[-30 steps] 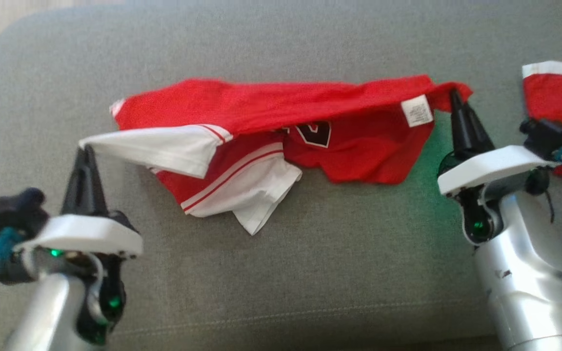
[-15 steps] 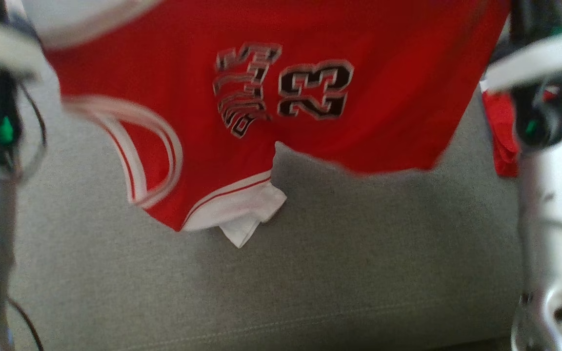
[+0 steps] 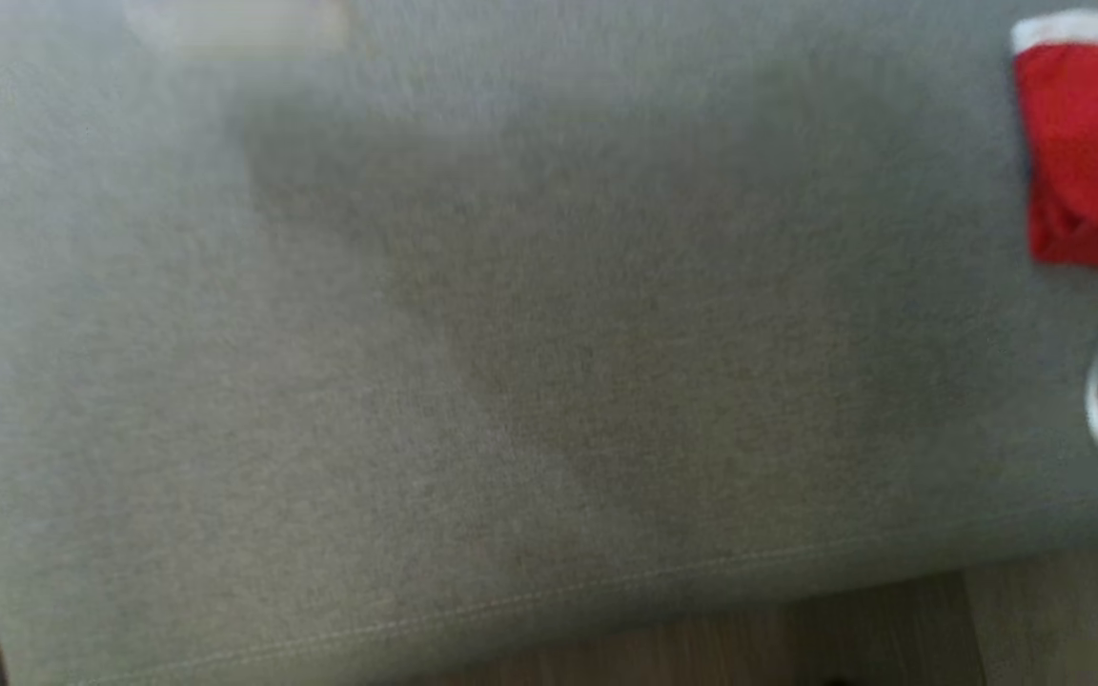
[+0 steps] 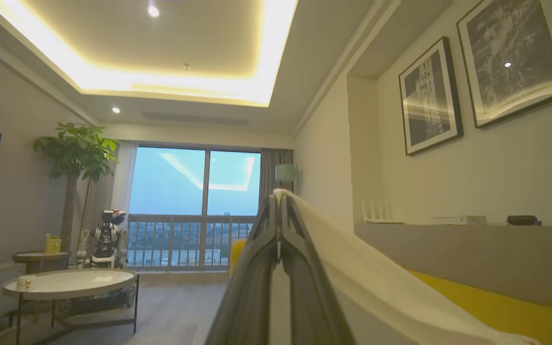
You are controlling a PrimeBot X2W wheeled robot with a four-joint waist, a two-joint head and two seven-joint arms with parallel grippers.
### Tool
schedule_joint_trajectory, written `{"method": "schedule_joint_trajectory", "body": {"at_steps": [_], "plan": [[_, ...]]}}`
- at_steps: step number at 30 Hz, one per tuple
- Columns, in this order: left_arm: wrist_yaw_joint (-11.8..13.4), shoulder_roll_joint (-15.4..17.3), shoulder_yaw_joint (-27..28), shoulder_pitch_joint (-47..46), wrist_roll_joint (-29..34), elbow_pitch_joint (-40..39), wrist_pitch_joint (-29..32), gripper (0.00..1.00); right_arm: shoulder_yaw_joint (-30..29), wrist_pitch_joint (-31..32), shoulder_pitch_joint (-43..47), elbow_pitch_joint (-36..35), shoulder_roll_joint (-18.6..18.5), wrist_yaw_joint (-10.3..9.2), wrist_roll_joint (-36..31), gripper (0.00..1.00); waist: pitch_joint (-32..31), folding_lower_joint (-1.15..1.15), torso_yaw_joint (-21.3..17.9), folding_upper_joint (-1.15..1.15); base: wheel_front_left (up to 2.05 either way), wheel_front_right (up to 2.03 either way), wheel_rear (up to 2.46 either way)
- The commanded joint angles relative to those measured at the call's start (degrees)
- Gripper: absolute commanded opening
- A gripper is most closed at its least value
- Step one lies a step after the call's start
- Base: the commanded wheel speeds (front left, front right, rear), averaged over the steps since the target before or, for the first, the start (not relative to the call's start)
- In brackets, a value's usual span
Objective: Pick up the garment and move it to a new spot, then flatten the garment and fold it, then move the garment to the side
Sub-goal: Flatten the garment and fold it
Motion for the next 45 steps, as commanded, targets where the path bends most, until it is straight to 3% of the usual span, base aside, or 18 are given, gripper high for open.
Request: {"method": "schedule_joint_trajectory", "body": {"at_steps": [1, 5, 9, 17, 23, 24, 25, 31, 35, 41, 42, 45], "plan": [[-0.8, 3.2, 0.4, -4.9, 1.8, 0.8, -3.2, 0.0, -0.5, -1.8, -4.3, -0.2, 0.5, -0.02, -1.5, 0.0, 7.4, -0.02, -0.5, 0.0, 0.0, 0.0, 0.0], [-3.3, 2.3, 0.3, -11.4, 3.8, 4.6, -9.5, 0.0, -2.2, -4.2, -9.6, 1.7, -0.5, -0.02, -5.2, 0.0, 12.5, -0.02, 0.8, 0.0, 0.0, 0.0, 0.0], [-5.9, 1.2, 4.3, -9.7, 3.2, 1.8, -10.5, 0.0, -1.7, -4.5, -10.0, 1.5, -1.4, -0.02, -6.3, 0.0, 16.7, -0.02, 2.9, 0.0, 0.0, 0.0, 0.0], [-10.3, -4.6, 13.8, 19.1, 2.5, -10.0, -10.5, 0.0, 1.3, -4.5, 2.2, 4.9, -3.8, -0.02, -4.9, 0.0, 14.3, -0.02, 6.2, 0.0, 0.0, 0.0, 0.0], [-11.3, -8.2, 14.6, 42.2, -0.5, -18.0, -10.5, 0.0, 3.1, -4.5, 13.1, 5.9, -5.0, -0.02, -0.6, 0.0, 7.3, -0.02, 6.8, 0.0, 0.0, 0.0, 0.0], [-11.3, -8.2, 14.6, 42.2, -0.5, -18.0, -10.5, 0.0, 3.1, -4.5, 13.1, 5.9, -5.0, -0.02, -0.6, 0.0, 7.3, -0.02, 6.8, 0.0, 0.0, 0.0, 0.0], [-11.4, -8.1, 14.4, 49.7, -1.1, -20.7, -10.5, 0.0, 3.7, -4.5, 17.1, 5.6, -5.3, -0.02, 1.0, 0.0, 4.7, -0.02, 6.6, 0.0, 0.0, 0.0, 0.0], [-10.7, -9.1, 15.5, 69.7, -5.0, -26.2, -9.9, 0.0, 5.1, -2.7, 30.5, 1.0, -6.6, -0.02, 5.7, 0.0, -1.9, -0.02, 6.6, 0.0, 0.0, 0.0, 0.0], [-9.3, -10.1, 15.6, 77.5, -6.3, -29.7, -8.5, 0.0, 4.4, -1.2, 37.8, -3.0, -7.3, -0.02, 7.2, 0.0, -4.3, -0.02, 6.8, 0.0, 0.0, 0.0, 0.0], [-5.0, -12.2, 15.7, 89.4, -7.7, -37.4, -5.6, 0.0, 0.0, 2.7, 52.6, -13.9, -7.0, -0.02, 7.6, 0.0, -7.8, -0.02, 7.4, 0.0, 0.0, 0.0, 0.0], [-3.2, -12.8, 16.0, 92.7, -8.1, -40.2, -4.5, 0.0, -1.7, 4.8, 57.4, -18.5, -6.1, -0.02, 7.2, 0.0, -8.2, -0.02, 7.3, 0.0, 0.0, 0.0, 0.0], [-1.4, -13.3, 16.0, 97.3, -8.8, -44.3, -2.4, 0.0, -4.5, 7.8, 63.8, -26.1, -4.6, -0.02, 6.6, 0.0, -8.5, -0.02, 7.1, 0.0, 0.0, 0.0, 0.0]]}}
